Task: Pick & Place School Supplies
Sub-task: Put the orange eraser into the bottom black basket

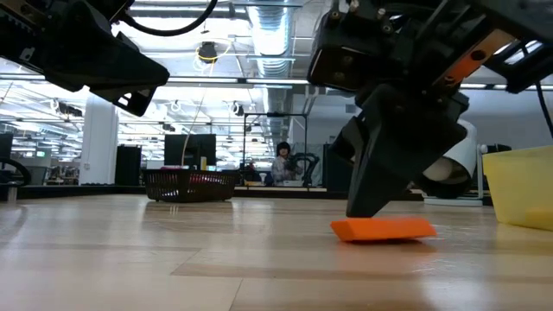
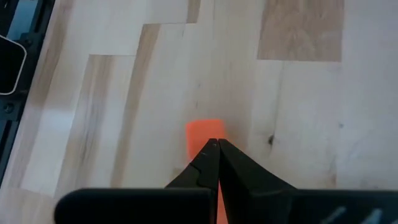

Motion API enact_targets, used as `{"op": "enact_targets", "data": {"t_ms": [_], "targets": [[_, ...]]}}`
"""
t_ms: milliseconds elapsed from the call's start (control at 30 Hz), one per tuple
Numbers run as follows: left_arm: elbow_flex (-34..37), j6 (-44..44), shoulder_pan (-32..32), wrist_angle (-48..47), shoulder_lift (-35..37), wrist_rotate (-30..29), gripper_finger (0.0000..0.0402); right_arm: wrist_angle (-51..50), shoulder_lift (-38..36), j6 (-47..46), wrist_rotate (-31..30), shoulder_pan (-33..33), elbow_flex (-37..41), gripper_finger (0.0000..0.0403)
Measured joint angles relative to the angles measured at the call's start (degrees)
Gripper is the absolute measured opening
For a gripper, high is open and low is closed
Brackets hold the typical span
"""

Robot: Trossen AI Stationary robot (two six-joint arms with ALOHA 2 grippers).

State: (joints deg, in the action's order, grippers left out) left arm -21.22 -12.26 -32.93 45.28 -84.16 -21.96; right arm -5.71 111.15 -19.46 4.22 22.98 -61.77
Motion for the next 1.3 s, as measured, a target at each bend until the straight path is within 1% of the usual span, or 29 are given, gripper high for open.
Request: {"op": "enact_targets", "data": {"t_ms": [167,367,567,900,967,1067,1167,1233,1300], "targets": [[0.0,0.0,0.0,0.0,0.0,0.0,0.0002,-1.4,0.1,1.4,0.0,-1.4,0.1,0.0],[0.0,0.0,0.0,-0.2,0.0,0.0,0.0002,-2.4,0.2,2.6,1.6,-2.9,0.2,0.0],[0.0,0.0,0.0,-0.3,0.0,1.2,0.0002,-2.6,0.2,4.7,1.7,-4.2,0.2,0.0],[1.9,-1.9,0.0,-0.2,0.0,1.1,0.0002,-0.9,-1.0,11.0,-6.3,-10.1,-0.6,0.0],[1.9,-2.0,0.0,-0.2,0.0,1.0,0.0002,-1.4,-2.8,13.1,-7.4,-11.2,-0.8,0.0],[1.7,-2.4,1.0,-0.1,0.0,1.0,0.0002,0.5,-5.9,15.9,-8.6,-12.8,-1.4,0.0],[1.6,-4.3,3.3,0.0,0.0,1.0,0.0003,1.2,-10.8,18.4,-9.7,-14.2,-1.5,0.0],[1.6,-4.5,5.3,-0.2,-0.1,1.1,0.0006,-0.5,-14.9,19.7,-11.6,-14.7,-1.4,0.0],[1.1,-4.6,7.7,-0.3,-0.6,3.3,0.0013,-1.6,-18.7,21.1,-13.0,-14.6,-1.5,0.0]]}}
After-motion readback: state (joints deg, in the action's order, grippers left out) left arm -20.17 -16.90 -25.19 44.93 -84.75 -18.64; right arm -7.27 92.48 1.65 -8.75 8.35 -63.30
